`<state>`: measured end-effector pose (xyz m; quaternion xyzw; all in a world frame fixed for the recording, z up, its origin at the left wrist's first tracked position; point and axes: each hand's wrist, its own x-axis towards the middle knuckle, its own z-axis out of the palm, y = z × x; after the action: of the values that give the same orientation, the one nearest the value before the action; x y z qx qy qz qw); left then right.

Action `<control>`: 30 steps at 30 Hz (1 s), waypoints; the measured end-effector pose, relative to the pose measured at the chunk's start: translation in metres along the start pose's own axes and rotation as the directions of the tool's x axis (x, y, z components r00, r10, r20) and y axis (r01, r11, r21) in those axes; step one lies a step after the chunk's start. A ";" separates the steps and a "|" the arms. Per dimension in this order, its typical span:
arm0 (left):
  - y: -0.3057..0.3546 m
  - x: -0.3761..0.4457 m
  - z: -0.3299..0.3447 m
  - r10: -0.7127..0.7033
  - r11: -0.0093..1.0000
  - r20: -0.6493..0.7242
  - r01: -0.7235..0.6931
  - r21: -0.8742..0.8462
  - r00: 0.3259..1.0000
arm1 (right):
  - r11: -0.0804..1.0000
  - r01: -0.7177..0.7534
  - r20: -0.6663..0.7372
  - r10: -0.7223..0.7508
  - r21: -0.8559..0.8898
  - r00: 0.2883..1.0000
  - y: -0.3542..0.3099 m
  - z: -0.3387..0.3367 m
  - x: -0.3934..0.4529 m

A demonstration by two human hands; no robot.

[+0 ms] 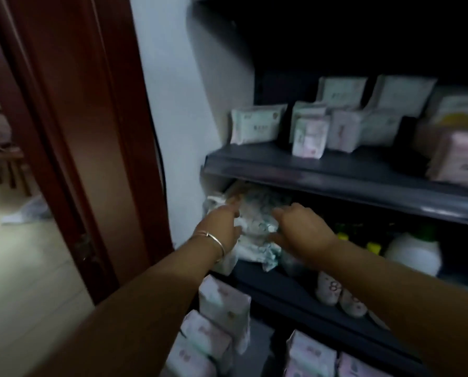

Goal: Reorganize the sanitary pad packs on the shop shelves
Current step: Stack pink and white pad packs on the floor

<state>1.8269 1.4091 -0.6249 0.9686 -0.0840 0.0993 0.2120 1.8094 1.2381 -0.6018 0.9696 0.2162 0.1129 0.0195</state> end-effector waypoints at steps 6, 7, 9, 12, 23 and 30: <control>0.060 0.047 -0.055 0.096 0.995 -0.217 -0.100 -0.010 0.971 | 0.987 -0.160 -0.159 0.163 0.034 0.974 0.058 -0.074 0.003; 0.064 0.058 -0.059 0.112 0.993 -0.236 -0.118 -0.009 0.965 | 0.984 -0.177 -0.179 0.178 0.023 0.968 0.066 -0.079 0.009; 0.064 0.069 -0.065 0.124 0.991 -0.247 -0.130 -0.008 0.961 | 0.975 -0.220 -0.179 0.221 0.028 0.959 0.071 -0.084 0.020; 0.062 0.105 -0.069 0.124 0.992 -0.271 -0.124 0.018 0.954 | 0.964 -0.265 -0.220 0.266 0.034 0.938 0.085 -0.085 0.050; 0.050 0.234 -0.059 -0.027 0.997 -0.302 0.049 0.064 0.953 | 0.932 -0.363 -0.219 0.351 -0.013 0.910 0.153 -0.078 0.134; 0.036 0.291 -0.046 -0.103 0.994 -0.303 0.105 -0.008 0.948 | 0.943 -0.302 -0.254 0.328 0.138 0.910 0.158 -0.085 0.184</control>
<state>2.0933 1.3613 -0.5034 0.9458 0.0010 0.2356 0.2233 2.0178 1.1717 -0.4664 0.9666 0.0626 0.2367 -0.0752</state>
